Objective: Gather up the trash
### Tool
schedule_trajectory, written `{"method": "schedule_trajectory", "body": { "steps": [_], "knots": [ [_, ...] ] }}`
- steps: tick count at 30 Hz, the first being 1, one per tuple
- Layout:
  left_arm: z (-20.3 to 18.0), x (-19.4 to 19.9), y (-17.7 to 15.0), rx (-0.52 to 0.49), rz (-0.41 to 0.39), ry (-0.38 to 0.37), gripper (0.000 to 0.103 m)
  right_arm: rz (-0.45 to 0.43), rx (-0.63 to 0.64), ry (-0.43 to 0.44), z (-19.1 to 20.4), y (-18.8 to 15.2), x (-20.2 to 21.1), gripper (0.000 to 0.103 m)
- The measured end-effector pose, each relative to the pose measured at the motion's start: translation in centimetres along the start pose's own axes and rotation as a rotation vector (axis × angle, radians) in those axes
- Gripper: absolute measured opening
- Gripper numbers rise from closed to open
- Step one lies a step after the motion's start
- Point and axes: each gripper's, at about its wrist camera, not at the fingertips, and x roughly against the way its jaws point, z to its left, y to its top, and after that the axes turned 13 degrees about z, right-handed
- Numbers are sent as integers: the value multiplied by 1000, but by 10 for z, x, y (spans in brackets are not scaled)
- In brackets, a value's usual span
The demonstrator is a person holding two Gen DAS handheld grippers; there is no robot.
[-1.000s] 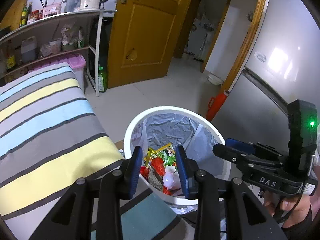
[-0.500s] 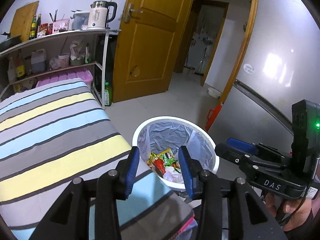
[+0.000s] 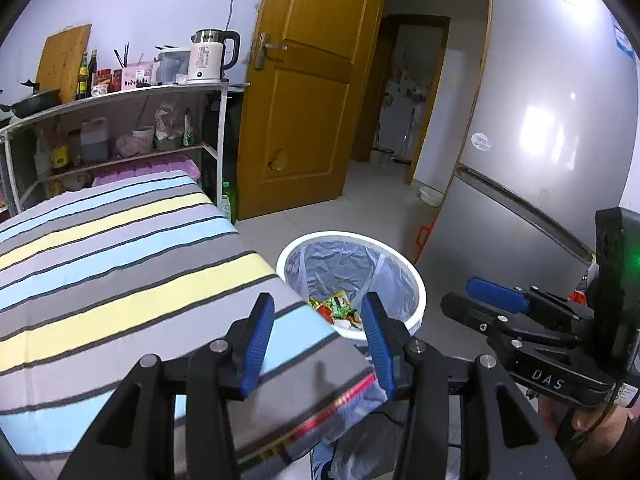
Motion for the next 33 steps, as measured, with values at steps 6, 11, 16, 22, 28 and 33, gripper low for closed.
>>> {"method": "schedule_trajectory", "body": {
  "steps": [6,11,16,22,28,33],
  "knots": [
    [-1,14,-15,7,-15,26,47,7,4,-9,3,-17,5,48],
    [-1,17,-27,18,-13,56,48,-8,11,-18,6,-25,13,48],
    [0,16,-33,22,-5,72,48,-17,21,-23,11,-32,16,49],
    [1,17,-34,25,-8,74,48,-23,30,-25,13,-30,17,49],
    [0,18,-34,18,-12,74,48,-24,30,-26,14,-30,17,49],
    [0,19,-35,20,-16,73,48,-24,30,-26,14,-30,17,49]
  ]
}}
